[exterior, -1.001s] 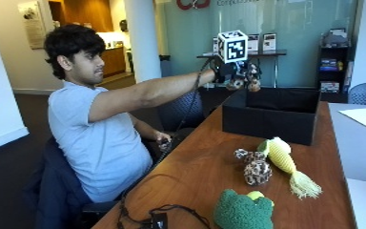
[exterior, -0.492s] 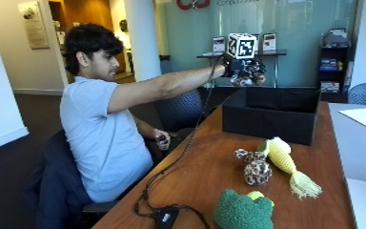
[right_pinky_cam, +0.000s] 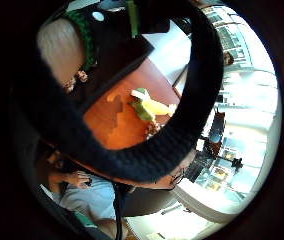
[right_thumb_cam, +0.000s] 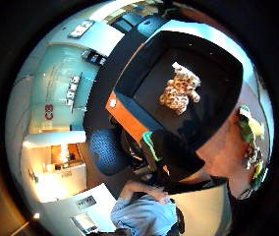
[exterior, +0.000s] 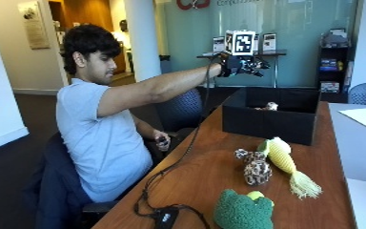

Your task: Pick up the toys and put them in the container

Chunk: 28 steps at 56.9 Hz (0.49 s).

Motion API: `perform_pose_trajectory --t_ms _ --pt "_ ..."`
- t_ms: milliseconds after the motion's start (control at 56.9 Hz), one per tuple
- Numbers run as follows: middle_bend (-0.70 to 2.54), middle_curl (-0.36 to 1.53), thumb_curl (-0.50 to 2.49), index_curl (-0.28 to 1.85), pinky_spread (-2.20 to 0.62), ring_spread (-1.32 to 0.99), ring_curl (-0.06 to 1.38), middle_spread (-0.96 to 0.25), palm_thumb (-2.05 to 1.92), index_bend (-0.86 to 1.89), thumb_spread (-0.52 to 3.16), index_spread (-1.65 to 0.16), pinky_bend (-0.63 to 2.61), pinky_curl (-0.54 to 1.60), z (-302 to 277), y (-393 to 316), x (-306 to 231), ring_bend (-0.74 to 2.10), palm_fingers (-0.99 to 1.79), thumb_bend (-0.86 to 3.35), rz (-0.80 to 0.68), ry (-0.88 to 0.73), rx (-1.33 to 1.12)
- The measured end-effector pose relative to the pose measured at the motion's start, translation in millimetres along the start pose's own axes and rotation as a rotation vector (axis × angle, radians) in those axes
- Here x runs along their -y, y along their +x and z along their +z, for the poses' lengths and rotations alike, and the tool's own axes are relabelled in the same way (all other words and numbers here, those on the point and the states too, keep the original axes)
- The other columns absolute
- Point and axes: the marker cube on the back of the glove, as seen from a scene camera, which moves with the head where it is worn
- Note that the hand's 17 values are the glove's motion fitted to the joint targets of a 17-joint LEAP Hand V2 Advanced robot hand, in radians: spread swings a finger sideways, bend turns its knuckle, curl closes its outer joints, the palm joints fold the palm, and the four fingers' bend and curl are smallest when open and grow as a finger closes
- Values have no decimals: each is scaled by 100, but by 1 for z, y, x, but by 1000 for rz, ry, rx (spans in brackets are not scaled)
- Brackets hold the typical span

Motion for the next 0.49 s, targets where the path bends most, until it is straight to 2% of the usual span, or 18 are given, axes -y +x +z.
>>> perform_pose_trajectory --t_ms 193,492 --pt "11 17 30 39 7 -2 17 0 -1 19 135 -34 99 32 -10 99 -46 16 -17 -1 119 29 12" --pt "12 16 29 40 7 -2 17 0 -1 21 136 -34 94 31 28 209 -88 16 -15 -2 343 -18 103"
